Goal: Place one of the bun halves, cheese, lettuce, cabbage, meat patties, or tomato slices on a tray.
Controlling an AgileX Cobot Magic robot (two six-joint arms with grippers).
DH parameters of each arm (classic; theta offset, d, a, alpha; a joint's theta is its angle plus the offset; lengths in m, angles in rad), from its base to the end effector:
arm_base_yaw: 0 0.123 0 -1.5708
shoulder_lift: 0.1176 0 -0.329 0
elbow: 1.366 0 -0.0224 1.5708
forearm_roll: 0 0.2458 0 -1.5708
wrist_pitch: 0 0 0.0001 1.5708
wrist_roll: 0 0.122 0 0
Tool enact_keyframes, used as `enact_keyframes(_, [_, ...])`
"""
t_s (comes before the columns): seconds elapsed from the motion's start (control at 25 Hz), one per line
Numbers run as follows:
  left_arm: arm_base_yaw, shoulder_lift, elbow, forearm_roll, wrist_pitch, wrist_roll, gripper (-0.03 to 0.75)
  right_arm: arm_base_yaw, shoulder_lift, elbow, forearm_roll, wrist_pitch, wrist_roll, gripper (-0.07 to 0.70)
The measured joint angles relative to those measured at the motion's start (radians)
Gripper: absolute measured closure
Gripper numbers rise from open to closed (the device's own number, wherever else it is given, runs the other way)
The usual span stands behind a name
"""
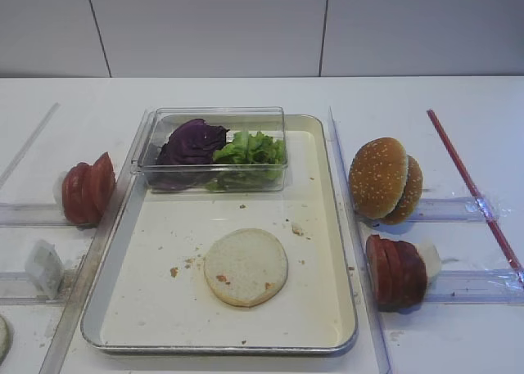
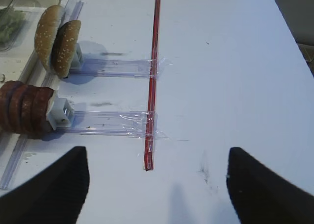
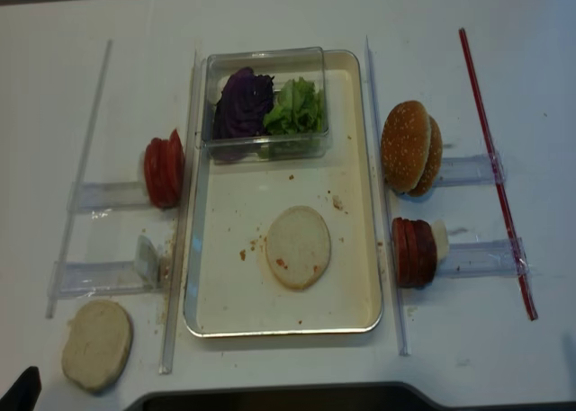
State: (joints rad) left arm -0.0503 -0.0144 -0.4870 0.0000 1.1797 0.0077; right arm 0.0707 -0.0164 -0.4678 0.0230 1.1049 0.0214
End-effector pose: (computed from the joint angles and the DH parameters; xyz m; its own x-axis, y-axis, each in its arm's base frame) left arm -0.0340 0.0017 0.2439 -0.5562 0.0357 -0.8303 0.0546 0.9985 0.0064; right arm -0.0278 0.0005 0.2459 -0.5097 -0.0043 -0.8603 -0.0721 0.9967 0.0378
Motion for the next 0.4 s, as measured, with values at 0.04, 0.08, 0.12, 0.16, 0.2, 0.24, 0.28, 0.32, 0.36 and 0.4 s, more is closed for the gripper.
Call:
enact_keyframes(0.04, [0.0,0.0,0.0,0.0,0.0,0.0,0.344,0.0,0.0,0.0,0.0,0.0,0.0,0.047])
enact_keyframes(0.08, [0.0,0.0,0.0,0.0,0.0,0.0,0.345,0.0,0.0,0.0,0.0,0.0,0.0,0.047])
enact_keyframes(0.12, [0.0,0.0,0.0,0.0,0.0,0.0,0.346,0.0,0.0,0.0,0.0,0.0,0.0,0.047])
enact_keyframes(0.16, [0.0,0.0,0.0,0.0,0.0,0.0,0.346,0.0,0.0,0.0,0.0,0.0,0.0,0.047])
enact_keyframes(0.2, [0.0,0.0,0.0,0.0,0.0,0.0,0.346,0.0,0.0,0.0,0.0,0.0,0.0,0.047])
enact_keyframes(0.24, [0.0,0.0,0.0,0.0,0.0,0.0,0.347,0.0,0.0,0.0,0.0,0.0,0.0,0.047])
enact_keyframes(0.28, [0.0,0.0,0.0,0.0,0.0,0.0,0.347,0.0,0.0,0.0,0.0,0.0,0.0,0.047])
enact_keyframes(0.32, [0.0,0.0,0.0,0.0,0.0,0.0,0.347,0.0,0.0,0.0,0.0,0.0,0.0,0.047])
enact_keyframes(0.36, [0.0,0.0,0.0,0.0,0.0,0.0,0.347,0.0,0.0,0.0,0.0,0.0,0.0,0.047])
enact_keyframes(0.4, [0.0,0.0,0.0,0.0,0.0,0.0,0.347,0.0,0.0,0.0,0.0,0.0,0.0,0.047])
